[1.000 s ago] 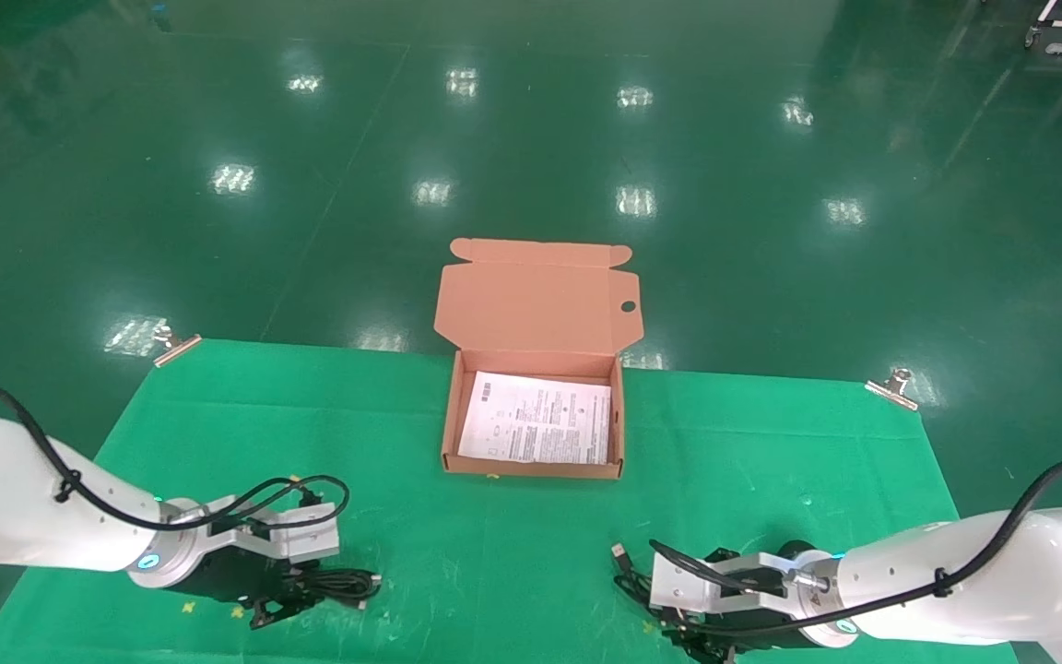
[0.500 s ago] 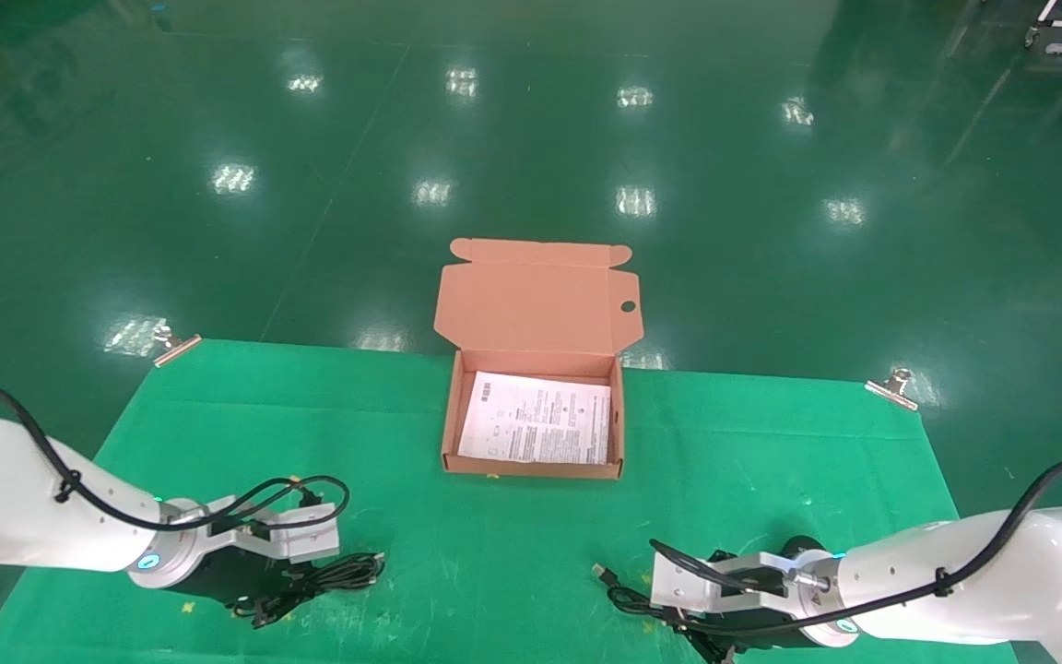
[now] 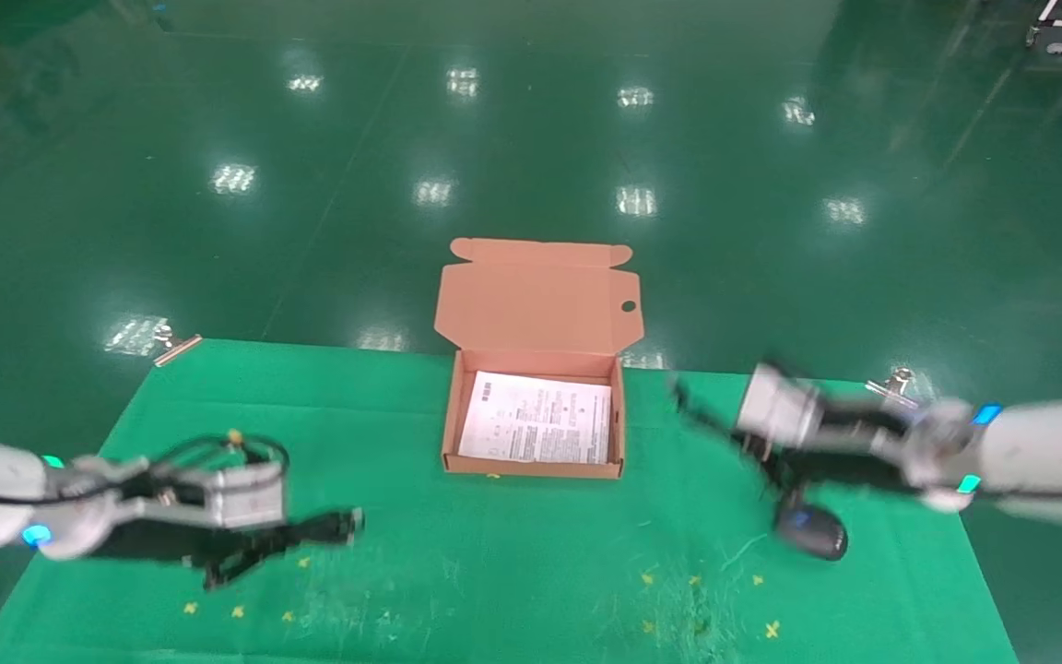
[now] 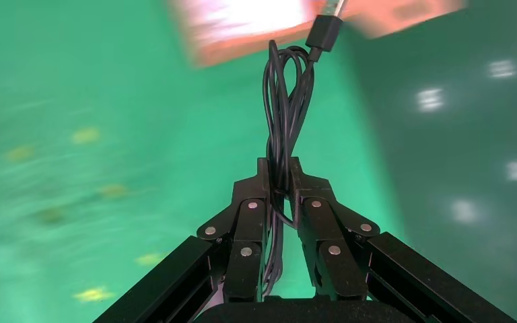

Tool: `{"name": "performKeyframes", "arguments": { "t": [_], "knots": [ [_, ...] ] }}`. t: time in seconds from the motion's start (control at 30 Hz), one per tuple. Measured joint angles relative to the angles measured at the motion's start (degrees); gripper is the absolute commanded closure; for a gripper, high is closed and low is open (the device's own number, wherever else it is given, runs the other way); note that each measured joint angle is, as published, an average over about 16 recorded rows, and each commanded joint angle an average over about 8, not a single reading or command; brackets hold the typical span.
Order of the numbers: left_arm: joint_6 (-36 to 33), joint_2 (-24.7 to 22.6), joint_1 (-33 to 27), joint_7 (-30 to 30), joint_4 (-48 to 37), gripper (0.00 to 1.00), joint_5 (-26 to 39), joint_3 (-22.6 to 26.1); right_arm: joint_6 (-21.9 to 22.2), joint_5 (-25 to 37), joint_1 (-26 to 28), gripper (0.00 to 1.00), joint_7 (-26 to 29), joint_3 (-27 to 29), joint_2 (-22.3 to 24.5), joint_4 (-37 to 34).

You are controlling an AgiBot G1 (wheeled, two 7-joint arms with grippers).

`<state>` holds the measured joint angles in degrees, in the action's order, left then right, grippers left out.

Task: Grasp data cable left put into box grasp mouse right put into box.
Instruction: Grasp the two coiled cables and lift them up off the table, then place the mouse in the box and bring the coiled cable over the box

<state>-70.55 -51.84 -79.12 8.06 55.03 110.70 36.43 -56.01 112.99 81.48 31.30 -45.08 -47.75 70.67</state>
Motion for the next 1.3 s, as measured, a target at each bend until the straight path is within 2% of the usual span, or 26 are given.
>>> {"name": "performKeyframes", "arguments": {
  "t": [0.17,0.33,0.6,0.87,1.1,1.3],
  "knots": [
    [1.7,1.9,-0.6,1.3,7.6,1.00,-0.3,-1.7,1.9,1.5,4.8,1.00,2.9,2.4,0.1,2.6],
    [5.1,1.5,-1.7,3.9,13.5,1.00,2.3,-2.7,4.1,1.4,9.9,1.00,1.7,3.8,-3.3,1.0],
    [11.0,-2.6,-4.6,9.9,17.6,1.00,11.0,-3.0,8.3,-1.8,16.6,1.00,-5.8,4.5,-12.3,-8.2],
    [15.3,-7.5,-6.7,17.3,18.3,1.00,21.7,-3.1,11.0,-6.7,20.4,1.00,-15.2,4.8,-20.6,-19.2],
    [17.0,-10.3,-6.9,22.5,18.9,1.00,29.2,-3.2,11.5,-10.7,21.8,1.00,-21.2,5.3,-24.9,-25.5],
    [16.9,-10.8,-6.3,24.6,19.0,1.00,32.6,-3.2,11.3,-12.4,22.0,1.00,-23.8,5.5,-26.7,-28.0]
  ]
}}
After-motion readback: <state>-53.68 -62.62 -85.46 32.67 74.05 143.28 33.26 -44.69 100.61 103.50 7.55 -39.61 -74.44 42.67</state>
